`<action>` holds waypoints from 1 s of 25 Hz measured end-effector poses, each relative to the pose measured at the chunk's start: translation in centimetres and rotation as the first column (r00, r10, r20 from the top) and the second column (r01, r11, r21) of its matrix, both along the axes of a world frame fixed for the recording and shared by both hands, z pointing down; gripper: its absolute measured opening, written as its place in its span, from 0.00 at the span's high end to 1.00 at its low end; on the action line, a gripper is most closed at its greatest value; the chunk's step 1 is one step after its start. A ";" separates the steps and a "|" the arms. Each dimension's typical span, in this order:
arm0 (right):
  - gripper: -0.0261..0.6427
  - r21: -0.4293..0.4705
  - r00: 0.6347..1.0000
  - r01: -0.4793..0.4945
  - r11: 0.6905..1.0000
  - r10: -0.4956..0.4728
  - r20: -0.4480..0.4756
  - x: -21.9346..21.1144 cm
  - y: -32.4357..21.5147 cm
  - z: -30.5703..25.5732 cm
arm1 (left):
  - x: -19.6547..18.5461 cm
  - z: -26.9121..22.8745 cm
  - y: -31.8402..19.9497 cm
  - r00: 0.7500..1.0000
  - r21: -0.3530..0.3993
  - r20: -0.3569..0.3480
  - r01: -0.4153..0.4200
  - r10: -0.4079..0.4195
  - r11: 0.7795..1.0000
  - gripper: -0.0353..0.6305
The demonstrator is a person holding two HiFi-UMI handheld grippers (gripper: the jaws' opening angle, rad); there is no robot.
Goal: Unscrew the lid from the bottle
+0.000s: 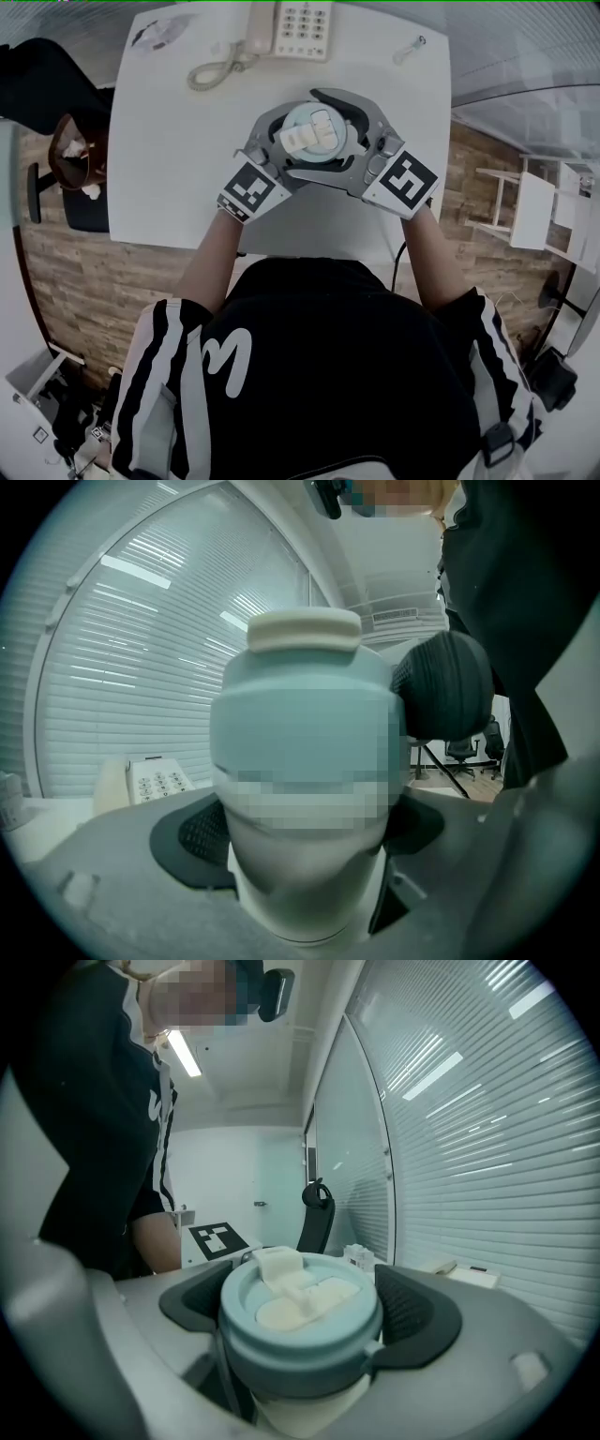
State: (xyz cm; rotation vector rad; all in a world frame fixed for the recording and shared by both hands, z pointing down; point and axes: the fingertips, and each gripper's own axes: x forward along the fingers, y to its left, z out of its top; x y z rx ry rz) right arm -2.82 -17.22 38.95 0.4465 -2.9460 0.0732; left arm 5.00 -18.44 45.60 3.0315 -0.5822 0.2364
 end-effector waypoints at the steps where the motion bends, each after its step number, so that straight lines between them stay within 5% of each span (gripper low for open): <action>1: 0.26 0.001 1.000 0.002 1.000 -0.002 0.004 0.0 0.0 -0.1 | 0.1 0.0 0.0 1.000 0.000 -0.002 -0.005 0.005 1.000 0.29; 7: 0.26 -0.026 0.999 -0.025 0.999 0.026 0.025 0.2 -0.3 -0.1 | 0.2 -0.1 0.1 0.999 -0.012 -0.040 -0.031 0.031 0.999 0.29; 25: 0.26 -0.021 0.994 -0.078 0.997 0.080 0.070 -0.2 0.6 -4.8 | -0.3 -4.2 1.2 0.997 -0.004 0.000 -0.074 0.074 0.997 0.29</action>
